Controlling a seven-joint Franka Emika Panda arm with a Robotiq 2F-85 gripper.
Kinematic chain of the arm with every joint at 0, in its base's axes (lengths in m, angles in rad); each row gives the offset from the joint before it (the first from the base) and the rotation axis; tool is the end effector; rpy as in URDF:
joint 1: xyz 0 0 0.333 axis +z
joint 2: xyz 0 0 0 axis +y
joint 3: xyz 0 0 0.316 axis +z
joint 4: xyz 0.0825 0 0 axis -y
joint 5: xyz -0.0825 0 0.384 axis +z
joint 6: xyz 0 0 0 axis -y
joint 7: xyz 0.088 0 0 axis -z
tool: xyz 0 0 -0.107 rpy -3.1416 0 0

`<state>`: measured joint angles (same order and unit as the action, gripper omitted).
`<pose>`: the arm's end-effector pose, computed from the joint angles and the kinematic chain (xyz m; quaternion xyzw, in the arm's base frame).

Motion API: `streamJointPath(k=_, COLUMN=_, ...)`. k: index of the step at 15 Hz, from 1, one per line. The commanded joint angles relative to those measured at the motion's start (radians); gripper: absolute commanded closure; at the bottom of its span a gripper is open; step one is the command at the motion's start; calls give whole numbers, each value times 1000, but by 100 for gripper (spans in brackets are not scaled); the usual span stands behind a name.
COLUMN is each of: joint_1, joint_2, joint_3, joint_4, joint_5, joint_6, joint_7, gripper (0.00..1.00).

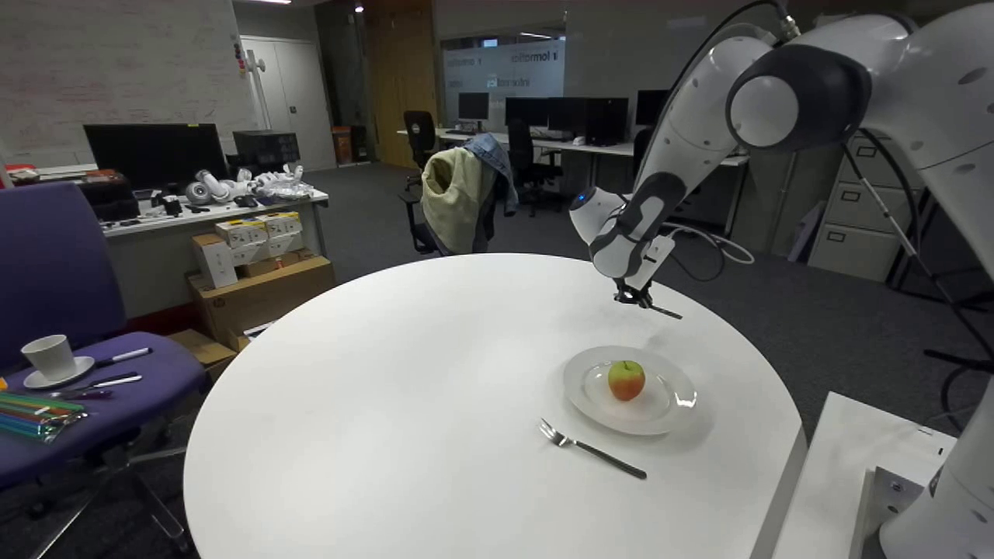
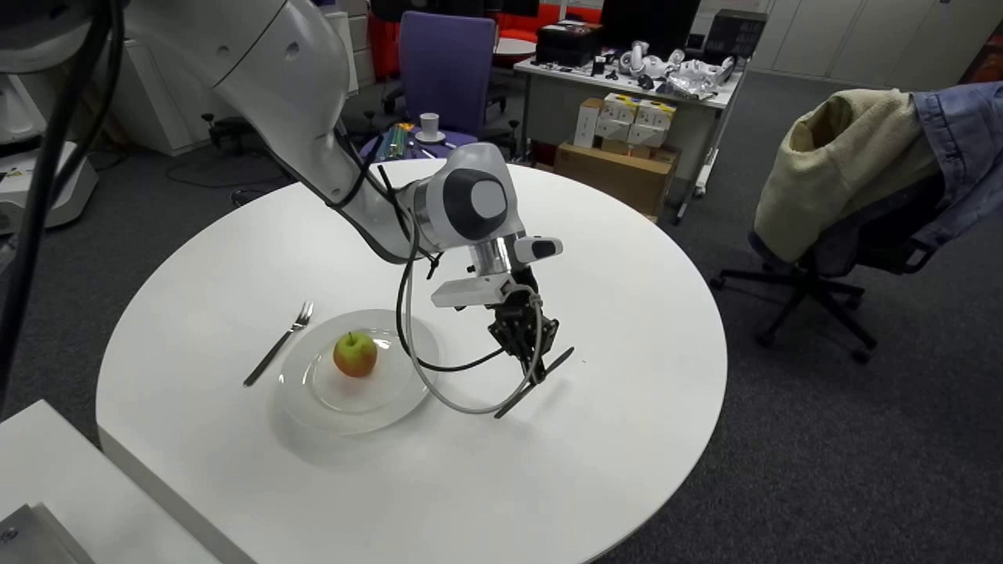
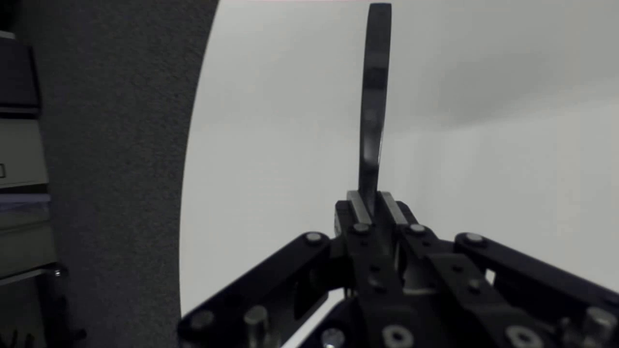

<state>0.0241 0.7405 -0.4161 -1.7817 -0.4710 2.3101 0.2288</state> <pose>0.5945 -0.2388 0.1613 0.9471 -0.0882 -0.1133 0.2871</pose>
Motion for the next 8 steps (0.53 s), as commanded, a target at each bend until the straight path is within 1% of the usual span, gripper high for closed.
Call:
streamJointPath(k=1, joint_1=49, joint_2=41, joint_3=-33, joint_4=54, joint_5=-136, joint_6=-143, joint_7=52, gripper=98)
streamJointPath(k=3, joint_1=48, joint_2=55, joint_3=-17, joint_4=72, joint_5=-207, joint_6=-209, joint_7=48, gripper=98)
streamJointPath(k=8, joint_1=20, joint_2=57, joint_3=36, joint_4=87, joint_5=-315, joint_6=-266, joint_7=27, gripper=98)
